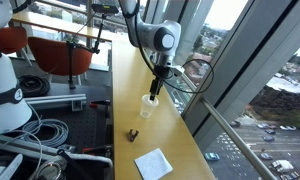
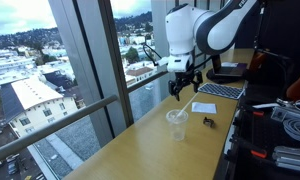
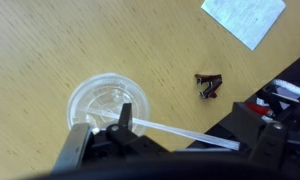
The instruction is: Put the straw in the plastic cup
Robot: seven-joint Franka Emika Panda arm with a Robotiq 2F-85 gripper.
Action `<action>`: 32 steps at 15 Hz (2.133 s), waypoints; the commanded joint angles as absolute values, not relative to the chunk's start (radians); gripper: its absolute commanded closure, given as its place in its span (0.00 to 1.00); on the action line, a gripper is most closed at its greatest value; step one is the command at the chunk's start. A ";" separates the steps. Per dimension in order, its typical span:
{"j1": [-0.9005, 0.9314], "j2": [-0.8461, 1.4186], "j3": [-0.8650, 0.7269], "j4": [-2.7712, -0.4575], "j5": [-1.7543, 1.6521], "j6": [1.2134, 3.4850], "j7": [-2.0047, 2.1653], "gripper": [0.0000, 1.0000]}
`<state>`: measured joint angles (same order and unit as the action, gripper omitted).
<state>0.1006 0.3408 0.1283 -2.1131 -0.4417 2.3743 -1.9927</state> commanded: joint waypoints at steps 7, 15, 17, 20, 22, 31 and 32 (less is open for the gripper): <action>0.124 0.318 0.103 -2.149 -0.532 2.356 -1.918 0.00; 0.155 0.325 0.112 -2.150 -0.539 2.355 -1.876 0.00; 0.157 0.328 0.113 -2.146 -0.539 2.356 -1.870 0.00; 0.162 0.333 0.116 -2.138 -0.539 2.359 -1.864 0.00; 0.164 0.310 0.126 -2.150 -0.528 2.357 -1.867 0.00; 0.161 0.355 0.149 -2.037 -0.500 2.365 -1.897 0.00; 0.161 0.361 0.150 -2.025 -0.495 2.364 -1.898 0.00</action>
